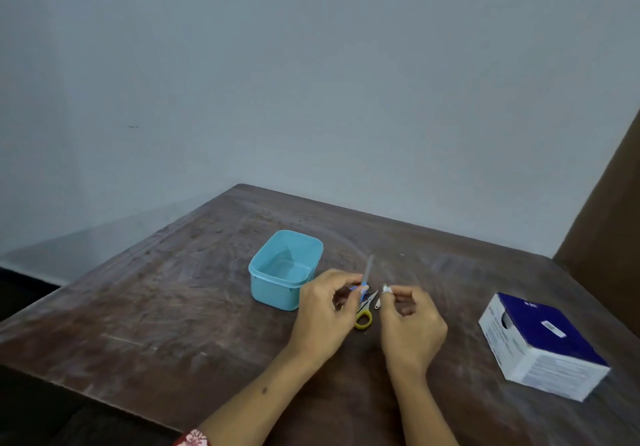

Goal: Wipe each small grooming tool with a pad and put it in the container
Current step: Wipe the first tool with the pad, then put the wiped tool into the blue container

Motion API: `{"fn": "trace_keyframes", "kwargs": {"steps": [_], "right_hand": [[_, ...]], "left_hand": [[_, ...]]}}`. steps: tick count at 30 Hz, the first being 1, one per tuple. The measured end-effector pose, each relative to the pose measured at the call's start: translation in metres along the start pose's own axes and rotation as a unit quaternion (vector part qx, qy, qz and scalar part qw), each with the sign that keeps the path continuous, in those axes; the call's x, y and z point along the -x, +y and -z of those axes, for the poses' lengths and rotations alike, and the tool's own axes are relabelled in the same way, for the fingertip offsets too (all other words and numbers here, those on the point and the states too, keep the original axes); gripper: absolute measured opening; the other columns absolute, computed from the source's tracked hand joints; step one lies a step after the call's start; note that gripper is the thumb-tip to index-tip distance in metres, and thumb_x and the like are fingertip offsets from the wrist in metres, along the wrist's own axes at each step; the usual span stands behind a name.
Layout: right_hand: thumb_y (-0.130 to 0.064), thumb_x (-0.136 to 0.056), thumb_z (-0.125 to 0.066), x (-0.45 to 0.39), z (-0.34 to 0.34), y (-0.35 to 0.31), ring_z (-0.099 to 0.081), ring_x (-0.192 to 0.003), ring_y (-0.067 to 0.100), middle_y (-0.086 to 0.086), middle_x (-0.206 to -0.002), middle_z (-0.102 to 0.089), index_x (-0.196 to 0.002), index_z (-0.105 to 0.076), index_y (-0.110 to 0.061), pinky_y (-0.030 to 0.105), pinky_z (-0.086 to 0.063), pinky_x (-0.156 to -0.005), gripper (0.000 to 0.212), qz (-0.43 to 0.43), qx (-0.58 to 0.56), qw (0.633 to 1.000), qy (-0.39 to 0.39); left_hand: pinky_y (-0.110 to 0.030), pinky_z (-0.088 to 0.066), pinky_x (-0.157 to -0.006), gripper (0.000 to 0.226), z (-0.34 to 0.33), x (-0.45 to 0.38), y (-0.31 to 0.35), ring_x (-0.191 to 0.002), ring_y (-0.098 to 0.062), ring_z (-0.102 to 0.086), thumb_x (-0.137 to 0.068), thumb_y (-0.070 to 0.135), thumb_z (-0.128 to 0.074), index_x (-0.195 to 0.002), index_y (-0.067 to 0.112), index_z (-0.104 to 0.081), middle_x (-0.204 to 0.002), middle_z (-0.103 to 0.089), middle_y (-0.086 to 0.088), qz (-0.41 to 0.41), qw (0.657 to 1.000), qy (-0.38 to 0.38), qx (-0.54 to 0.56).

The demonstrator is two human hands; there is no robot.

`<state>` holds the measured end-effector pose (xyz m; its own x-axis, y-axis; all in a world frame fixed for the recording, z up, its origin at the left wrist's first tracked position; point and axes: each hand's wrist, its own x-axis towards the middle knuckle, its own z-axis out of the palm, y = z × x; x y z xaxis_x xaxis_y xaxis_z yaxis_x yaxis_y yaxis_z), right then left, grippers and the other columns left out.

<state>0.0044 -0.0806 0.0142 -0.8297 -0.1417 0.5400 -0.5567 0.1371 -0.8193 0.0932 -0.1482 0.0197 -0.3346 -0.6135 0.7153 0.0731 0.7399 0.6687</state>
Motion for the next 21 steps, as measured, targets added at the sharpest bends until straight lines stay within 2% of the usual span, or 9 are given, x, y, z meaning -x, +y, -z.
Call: {"fn": "trace_keyframes", "kwargs": {"steps": [4,7,10,13,15,18,21], "right_hand": [[-0.008,-0.070,-0.073,-0.002,-0.003,0.000,-0.053,-0.054,0.003,-0.012,-0.059,-0.059,-0.065,-0.061,-0.028,0.041,-0.053,-0.066,0.024,0.010,-0.021,1.000,-0.007],[-0.008,-0.070,-0.073,-0.003,-0.006,0.002,-0.054,-0.054,0.004,-0.012,-0.058,-0.059,-0.065,-0.061,-0.027,0.035,-0.051,-0.064,0.023,0.012,-0.030,0.999,-0.013],[-0.008,-0.071,-0.073,-0.004,-0.007,0.006,-0.055,-0.053,0.002,-0.010,-0.058,-0.059,-0.066,-0.063,-0.025,0.024,-0.045,-0.058,0.020,0.018,-0.039,0.999,-0.013],[-0.009,-0.071,-0.072,-0.004,-0.008,0.009,-0.055,-0.053,0.002,-0.008,-0.059,-0.060,-0.067,-0.064,-0.023,0.016,-0.040,-0.054,0.017,0.019,-0.043,0.999,-0.011],[-0.009,-0.071,-0.072,-0.004,-0.009,0.009,-0.055,-0.053,0.002,-0.008,-0.059,-0.061,-0.067,-0.064,-0.023,0.014,-0.039,-0.055,0.016,0.018,-0.044,0.999,-0.011],[-0.011,-0.072,-0.072,-0.003,-0.008,0.009,-0.056,-0.054,0.001,-0.008,-0.061,-0.061,-0.068,-0.064,-0.023,0.011,-0.038,-0.055,0.015,0.012,-0.041,0.999,-0.016],[-0.011,-0.073,-0.071,-0.004,-0.009,0.009,-0.056,-0.055,0.002,-0.006,-0.061,-0.062,-0.069,-0.065,-0.023,0.012,-0.039,-0.056,0.014,0.004,-0.044,0.999,-0.019]], "left_hand": [[-0.002,-0.043,-0.058,0.009,0.026,-0.022,0.003,-0.066,0.008,-0.061,-0.079,0.008,-0.071,-0.086,0.010,-0.074,-0.073,-0.066,0.010,0.051,0.996,0.064,-0.022],[-0.001,-0.042,-0.057,0.008,0.050,-0.047,-0.001,-0.058,0.002,-0.060,-0.080,0.011,-0.070,-0.086,0.009,-0.074,-0.074,-0.069,0.006,0.118,0.987,0.062,-0.087],[-0.002,-0.043,-0.056,0.005,0.069,-0.069,-0.005,-0.062,-0.010,-0.062,-0.079,0.007,-0.069,-0.080,0.006,-0.074,-0.076,-0.072,-0.006,0.183,0.972,0.001,-0.144],[-0.029,-0.057,-0.073,0.006,0.074,-0.082,-0.010,-0.073,-0.023,-0.070,-0.078,0.002,-0.068,-0.077,0.002,-0.075,-0.078,-0.073,-0.014,0.245,0.942,-0.084,-0.216],[-0.037,-0.059,-0.073,0.008,0.071,-0.088,-0.013,-0.072,-0.027,-0.071,-0.078,-0.002,-0.065,-0.081,-0.002,-0.073,-0.081,-0.072,-0.018,0.292,0.916,-0.138,-0.236],[-0.033,-0.058,-0.064,0.014,0.063,-0.094,-0.014,-0.075,-0.026,-0.068,-0.076,0.008,-0.073,-0.082,-0.003,-0.065,-0.090,-0.067,-0.015,0.329,0.875,-0.196,-0.297],[-0.025,-0.047,-0.054,0.019,0.056,-0.096,-0.016,-0.076,-0.022,-0.060,-0.080,0.014,-0.069,-0.081,0.004,-0.052,-0.092,-0.058,-0.010,0.323,0.842,-0.231,-0.365]]}}
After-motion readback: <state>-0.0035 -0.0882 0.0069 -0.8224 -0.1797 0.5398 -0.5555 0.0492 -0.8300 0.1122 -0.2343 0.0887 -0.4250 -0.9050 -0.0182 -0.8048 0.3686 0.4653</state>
